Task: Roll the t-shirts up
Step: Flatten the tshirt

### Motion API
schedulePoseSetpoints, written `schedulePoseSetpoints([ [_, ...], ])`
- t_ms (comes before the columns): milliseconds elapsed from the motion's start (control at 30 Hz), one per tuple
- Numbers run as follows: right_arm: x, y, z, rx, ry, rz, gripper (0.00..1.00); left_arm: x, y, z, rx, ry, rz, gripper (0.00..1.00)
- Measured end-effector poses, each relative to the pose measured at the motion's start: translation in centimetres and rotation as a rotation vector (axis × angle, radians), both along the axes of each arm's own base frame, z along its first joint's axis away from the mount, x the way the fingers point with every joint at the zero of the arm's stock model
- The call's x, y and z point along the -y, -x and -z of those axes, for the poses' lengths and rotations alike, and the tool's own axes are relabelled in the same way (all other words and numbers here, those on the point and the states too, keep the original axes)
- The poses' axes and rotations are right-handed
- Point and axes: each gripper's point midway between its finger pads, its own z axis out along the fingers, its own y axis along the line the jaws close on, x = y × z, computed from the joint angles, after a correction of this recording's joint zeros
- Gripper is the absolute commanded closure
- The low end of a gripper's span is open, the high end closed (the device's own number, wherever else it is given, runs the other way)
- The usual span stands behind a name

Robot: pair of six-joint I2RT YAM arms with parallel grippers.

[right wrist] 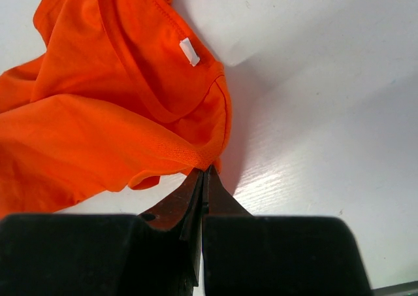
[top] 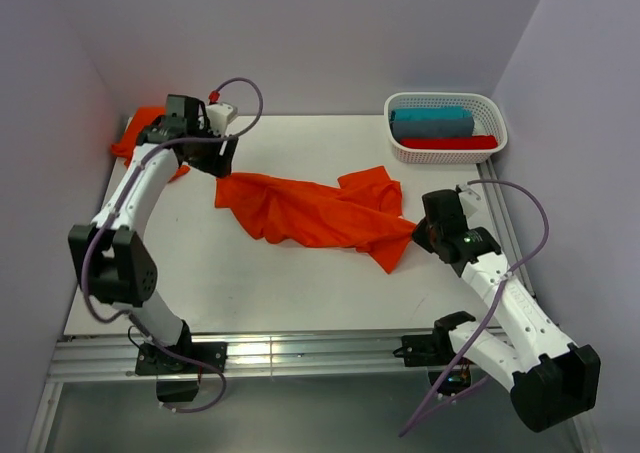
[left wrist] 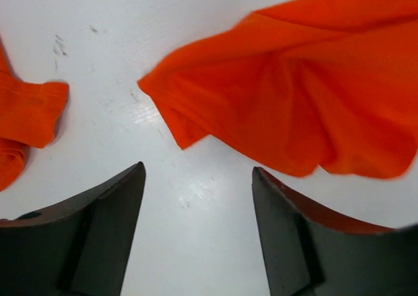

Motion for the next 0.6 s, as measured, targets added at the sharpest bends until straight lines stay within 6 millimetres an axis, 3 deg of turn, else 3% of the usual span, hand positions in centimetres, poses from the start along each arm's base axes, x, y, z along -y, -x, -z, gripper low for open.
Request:
schedulePoseSetpoints([
  [67, 0.0, -0.1, 0.0, -0.009, 0.007, -0.004, 1.00, 0.5, 2.1, -1.1, 0.017, 0.016, 0.047, 0.32],
  [133, 0.0, -0.1, -0.1, -0.013, 0.011, -0.009, 1.00, 1.3, 4.2, -0.4, 0.007, 0.025, 0.093, 0.35],
  [367, 0.1, 0.0, -0.2, -0.018, 0.020, -0.017, 1.00, 3.5, 10.7, 10.2, -0.307, 0.003, 0.148, 0.40],
  [433, 0.1, 0.1, -0.1, -0.020, 0.022, -0.019, 1.00, 3.8, 11.2, 11.7, -0.357, 0.006, 0.130, 0.40],
  [600, 0.1, 0.1, -0.1, -0.020, 0.022, -0.020, 1.00, 4.4, 10.1, 12.5, -0.346, 0.036, 0.083, 0.34],
])
